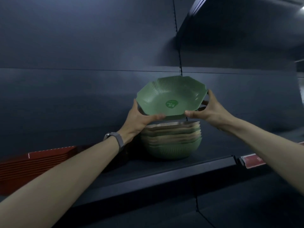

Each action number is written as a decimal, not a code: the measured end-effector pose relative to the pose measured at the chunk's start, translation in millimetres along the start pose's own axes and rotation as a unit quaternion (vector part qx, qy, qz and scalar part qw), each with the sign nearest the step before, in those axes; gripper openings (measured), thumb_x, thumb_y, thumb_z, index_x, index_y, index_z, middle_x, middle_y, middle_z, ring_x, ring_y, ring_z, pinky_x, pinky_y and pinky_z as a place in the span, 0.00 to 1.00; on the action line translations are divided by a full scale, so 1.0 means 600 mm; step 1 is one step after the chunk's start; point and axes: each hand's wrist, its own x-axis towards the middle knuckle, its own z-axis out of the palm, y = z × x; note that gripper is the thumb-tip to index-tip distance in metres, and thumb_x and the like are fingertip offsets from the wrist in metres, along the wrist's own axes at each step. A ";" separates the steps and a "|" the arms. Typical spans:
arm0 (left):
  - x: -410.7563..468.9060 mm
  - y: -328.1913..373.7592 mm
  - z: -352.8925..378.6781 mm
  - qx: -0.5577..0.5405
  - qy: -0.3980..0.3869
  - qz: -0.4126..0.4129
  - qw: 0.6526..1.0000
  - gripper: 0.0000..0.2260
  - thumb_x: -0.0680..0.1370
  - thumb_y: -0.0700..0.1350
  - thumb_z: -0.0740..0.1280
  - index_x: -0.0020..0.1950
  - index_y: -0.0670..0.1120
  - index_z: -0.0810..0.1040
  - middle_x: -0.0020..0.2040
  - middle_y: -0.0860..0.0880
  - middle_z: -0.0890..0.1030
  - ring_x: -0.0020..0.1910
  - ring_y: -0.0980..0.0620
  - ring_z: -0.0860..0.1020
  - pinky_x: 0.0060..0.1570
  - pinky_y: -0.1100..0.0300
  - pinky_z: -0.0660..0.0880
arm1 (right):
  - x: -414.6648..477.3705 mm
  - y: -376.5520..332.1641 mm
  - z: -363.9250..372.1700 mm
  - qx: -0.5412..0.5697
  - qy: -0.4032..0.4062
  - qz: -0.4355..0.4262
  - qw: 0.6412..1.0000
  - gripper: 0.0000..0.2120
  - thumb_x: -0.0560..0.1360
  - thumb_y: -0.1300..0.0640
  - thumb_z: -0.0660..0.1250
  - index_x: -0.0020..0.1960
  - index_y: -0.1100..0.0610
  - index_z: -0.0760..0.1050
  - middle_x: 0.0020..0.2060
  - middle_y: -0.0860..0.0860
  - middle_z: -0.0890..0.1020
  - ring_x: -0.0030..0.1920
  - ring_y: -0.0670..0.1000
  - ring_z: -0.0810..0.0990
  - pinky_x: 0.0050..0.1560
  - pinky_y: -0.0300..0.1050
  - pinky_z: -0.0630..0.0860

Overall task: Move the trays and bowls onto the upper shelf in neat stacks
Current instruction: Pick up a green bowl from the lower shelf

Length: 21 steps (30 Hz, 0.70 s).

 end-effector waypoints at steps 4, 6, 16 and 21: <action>0.009 -0.038 0.005 -0.005 -0.004 -0.027 1.000 0.49 0.58 0.55 0.87 0.75 0.51 0.70 0.67 0.54 0.81 0.66 0.55 0.80 0.68 0.52 0.78 | 0.011 0.040 0.018 0.017 -0.009 0.019 1.000 0.61 0.58 0.45 0.85 0.81 0.50 0.54 0.67 0.48 0.74 0.71 0.52 0.74 0.74 0.53 0.71; 0.012 -0.051 0.007 -0.008 -0.001 -0.040 0.999 0.50 0.57 0.56 0.87 0.75 0.51 0.71 0.66 0.54 0.82 0.65 0.56 0.81 0.67 0.53 0.78 | 0.016 0.051 0.024 0.029 -0.018 0.032 0.999 0.63 0.57 0.41 0.87 0.82 0.51 0.55 0.69 0.46 0.72 0.72 0.51 0.71 0.77 0.55 0.68; 0.022 -0.060 0.029 -0.085 -0.038 -0.146 0.985 0.27 0.65 0.48 0.85 0.62 0.46 0.85 0.57 0.48 0.88 0.59 0.48 0.86 0.66 0.49 0.79 | 0.031 0.080 0.031 0.089 -0.023 0.083 0.992 0.14 0.71 0.55 0.80 0.53 0.52 0.80 0.45 0.44 0.89 0.42 0.36 0.86 0.42 0.29 0.79; 0.007 -0.061 0.037 -0.138 -0.003 -0.191 0.972 0.21 0.70 0.45 0.83 0.59 0.41 0.85 0.54 0.44 0.88 0.56 0.45 0.87 0.56 0.55 0.82 | 0.037 0.076 0.046 0.108 -0.022 0.108 0.988 0.45 0.52 0.35 0.88 0.59 0.62 0.84 0.52 0.56 0.89 0.57 0.57 0.87 0.67 0.58 0.79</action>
